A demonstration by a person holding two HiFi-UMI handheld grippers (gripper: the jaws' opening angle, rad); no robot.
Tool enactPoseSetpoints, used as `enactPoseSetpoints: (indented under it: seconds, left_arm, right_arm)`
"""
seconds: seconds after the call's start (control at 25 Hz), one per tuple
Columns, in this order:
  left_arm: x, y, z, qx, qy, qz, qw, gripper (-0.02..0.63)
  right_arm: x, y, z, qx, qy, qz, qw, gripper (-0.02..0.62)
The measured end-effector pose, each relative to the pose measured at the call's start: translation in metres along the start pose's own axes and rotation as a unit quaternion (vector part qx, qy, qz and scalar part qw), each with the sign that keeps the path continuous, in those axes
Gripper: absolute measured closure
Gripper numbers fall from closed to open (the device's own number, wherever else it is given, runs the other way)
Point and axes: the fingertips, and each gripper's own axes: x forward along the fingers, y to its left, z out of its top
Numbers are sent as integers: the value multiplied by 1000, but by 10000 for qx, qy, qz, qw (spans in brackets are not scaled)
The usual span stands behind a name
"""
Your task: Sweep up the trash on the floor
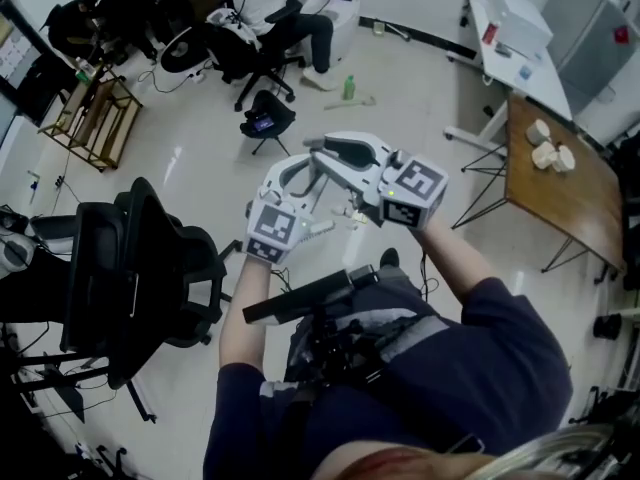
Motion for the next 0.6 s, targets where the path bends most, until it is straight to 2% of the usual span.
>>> enactPoseSetpoints:
  seconds: [0.2,0.4,0.6]
  left_arm:
    - [-9,8,7,9,-219,39,9998,488]
    - [-6,8,14,513,-319,231,9979,461]
    - [0,7,33,95,-760,-391,9963,460]
  right_arm:
    - [8,2,8,110,-84,-176,9998,486]
    - [7,-9,12,392,-121,-293,9987,486]
    - [-1,-21,25,615,-266,-394,9970,486]
